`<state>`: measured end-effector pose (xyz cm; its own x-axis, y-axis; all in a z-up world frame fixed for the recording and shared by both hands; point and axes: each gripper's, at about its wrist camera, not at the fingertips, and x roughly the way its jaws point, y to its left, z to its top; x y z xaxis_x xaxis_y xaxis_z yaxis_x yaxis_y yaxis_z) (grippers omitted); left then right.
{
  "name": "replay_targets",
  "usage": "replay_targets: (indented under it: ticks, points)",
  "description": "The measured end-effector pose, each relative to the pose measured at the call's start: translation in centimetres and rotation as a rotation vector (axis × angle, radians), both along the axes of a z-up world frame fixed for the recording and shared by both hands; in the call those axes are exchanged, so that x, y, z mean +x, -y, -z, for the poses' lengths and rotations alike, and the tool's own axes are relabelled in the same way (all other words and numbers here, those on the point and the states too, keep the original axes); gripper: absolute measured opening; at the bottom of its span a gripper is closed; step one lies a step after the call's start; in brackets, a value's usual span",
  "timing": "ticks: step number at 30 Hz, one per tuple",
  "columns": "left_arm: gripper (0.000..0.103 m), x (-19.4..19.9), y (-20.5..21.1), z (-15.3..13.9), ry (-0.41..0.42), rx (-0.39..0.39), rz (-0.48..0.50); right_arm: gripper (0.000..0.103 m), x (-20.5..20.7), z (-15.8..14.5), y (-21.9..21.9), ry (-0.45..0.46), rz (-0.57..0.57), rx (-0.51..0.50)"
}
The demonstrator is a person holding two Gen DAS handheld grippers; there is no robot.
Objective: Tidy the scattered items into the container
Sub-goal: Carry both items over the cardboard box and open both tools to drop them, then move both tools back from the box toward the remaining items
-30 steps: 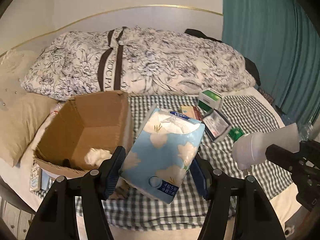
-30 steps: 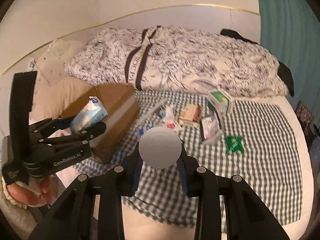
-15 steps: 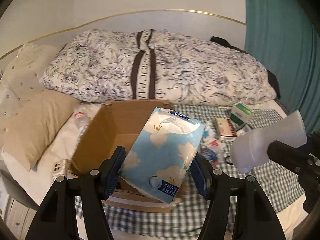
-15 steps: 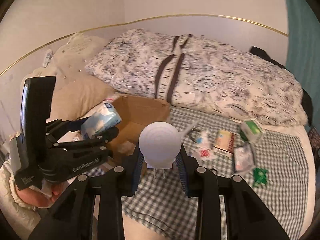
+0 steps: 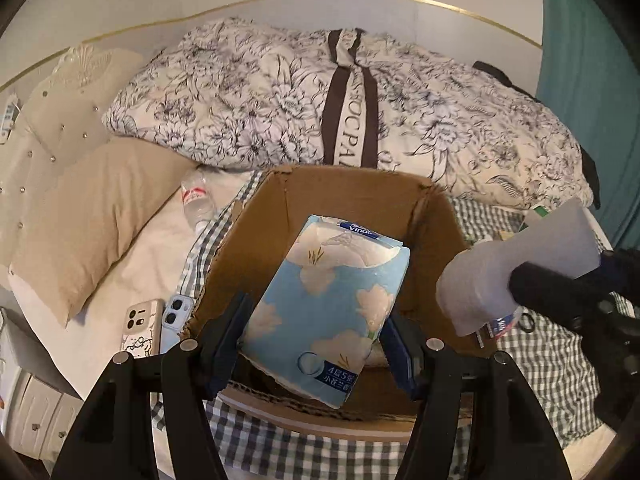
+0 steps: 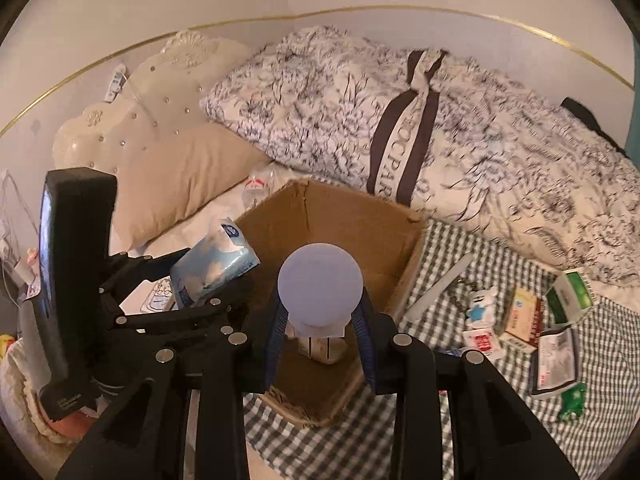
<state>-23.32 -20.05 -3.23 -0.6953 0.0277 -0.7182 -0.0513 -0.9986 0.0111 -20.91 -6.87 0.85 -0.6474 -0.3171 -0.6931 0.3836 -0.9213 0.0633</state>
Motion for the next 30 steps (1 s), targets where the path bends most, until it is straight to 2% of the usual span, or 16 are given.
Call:
replay_targets:
  ticks: [5, 8, 10, 11, 12, 13, 14, 15, 19, 30]
  points:
    - [0.065, -1.0, 0.0, 1.3, 0.018, -0.010, -0.004, 0.032, -1.9, 2.5, 1.0, 0.055, -0.002, 0.012]
    - [0.068, -1.5, -0.1, 1.8, 0.028, -0.016, -0.006, 0.032, -2.6, 3.4, 1.1, 0.081, 0.003, 0.012]
    - [0.076, -1.6, -0.3, 1.9, 0.031, -0.023, -0.002, 0.032, -2.9, 3.6, 0.9, 0.081, 0.015, 0.018]
    - [0.089, -1.7, -0.4, 2.0, 0.031, -0.027, 0.000, 0.034, -3.0, 3.5, 0.8, 0.073, 0.021, 0.018]
    - [0.100, -1.7, -0.5, 2.0, 0.029, -0.032, 0.002, 0.045, -3.0, 3.4, 0.6, 0.064, 0.026, 0.017]
    - [0.102, -1.7, -0.6, 1.9, 0.024, -0.042, 0.003, 0.065, -3.0, 3.2, 0.5, 0.054, 0.035, 0.020]
    - [0.103, -1.6, -0.8, 1.8, 0.017, -0.055, 0.001, 0.073, -3.0, 2.9, 0.3, 0.036, 0.050, 0.024]
    - [0.103, -1.5, -1.0, 1.8, 0.016, -0.065, 0.000, 0.075, -2.7, 2.5, 0.0, 0.009, 0.065, 0.023]
    - [0.103, -1.2, -1.4, 1.7, 0.025, -0.065, 0.000, 0.075, -1.6, 1.4, -1.6, -0.024, 0.091, -0.020]
    - [0.103, 3.0, -4.6, -0.9, -0.007, -0.031, 0.032, 0.075, 3.3, -0.8, -6.1, -0.084, 0.173, -0.007]
